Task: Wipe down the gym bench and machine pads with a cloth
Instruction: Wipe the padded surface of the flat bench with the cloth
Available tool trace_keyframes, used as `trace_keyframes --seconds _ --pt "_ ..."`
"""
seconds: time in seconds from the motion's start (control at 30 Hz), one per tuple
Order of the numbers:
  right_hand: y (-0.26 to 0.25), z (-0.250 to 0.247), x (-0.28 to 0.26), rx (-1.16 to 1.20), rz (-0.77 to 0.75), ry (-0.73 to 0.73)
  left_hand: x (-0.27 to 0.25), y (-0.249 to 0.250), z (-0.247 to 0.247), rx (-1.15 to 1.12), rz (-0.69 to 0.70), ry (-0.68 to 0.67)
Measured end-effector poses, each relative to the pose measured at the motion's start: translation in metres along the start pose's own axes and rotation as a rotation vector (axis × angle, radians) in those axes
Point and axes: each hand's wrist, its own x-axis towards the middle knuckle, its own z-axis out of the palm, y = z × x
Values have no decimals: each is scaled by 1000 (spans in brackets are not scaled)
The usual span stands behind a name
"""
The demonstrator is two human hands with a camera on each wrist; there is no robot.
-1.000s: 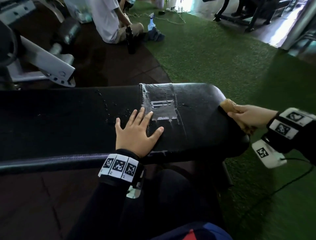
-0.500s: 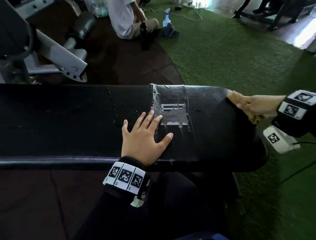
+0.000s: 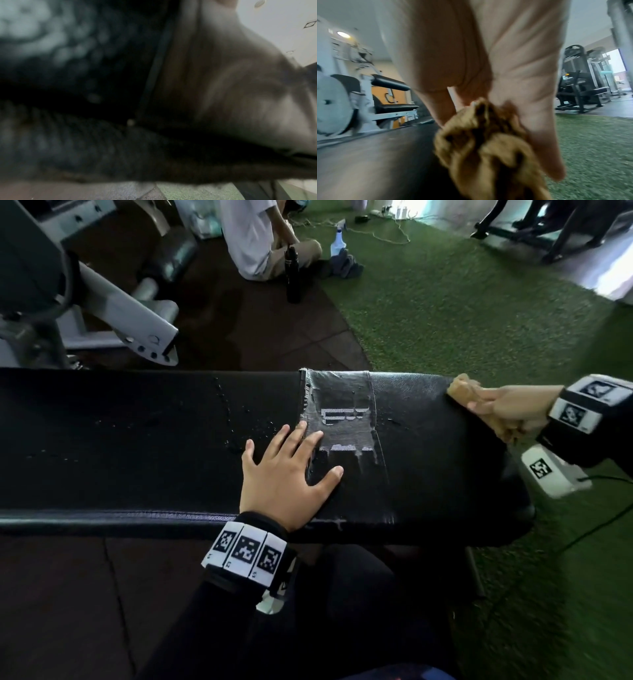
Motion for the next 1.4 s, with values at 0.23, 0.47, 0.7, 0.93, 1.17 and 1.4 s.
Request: trace_keyframes --seconds 0.23,0.47,0.7,0.93,1.17,1.4 --pt "-13 21 -49 -605 -386 -293 -1 1 -2 -5 1 1" --pt "-84 36 6 -694 -451 -297 -1 1 -4 -7 -3 -15" --pt "-64 5 43 -532 -327 -166 -1 1 -5 -19 -13 -15" --pt "-24 12 -7 -514 -234 -178 -1 3 -3 -20 -13 2" --pt "-90 41 -20 -730 -336 -288 -1 2 -4 -20 -11 -1" --pt "-100 29 17 -639 -308 -178 -1 2 -4 -15 -10 1"
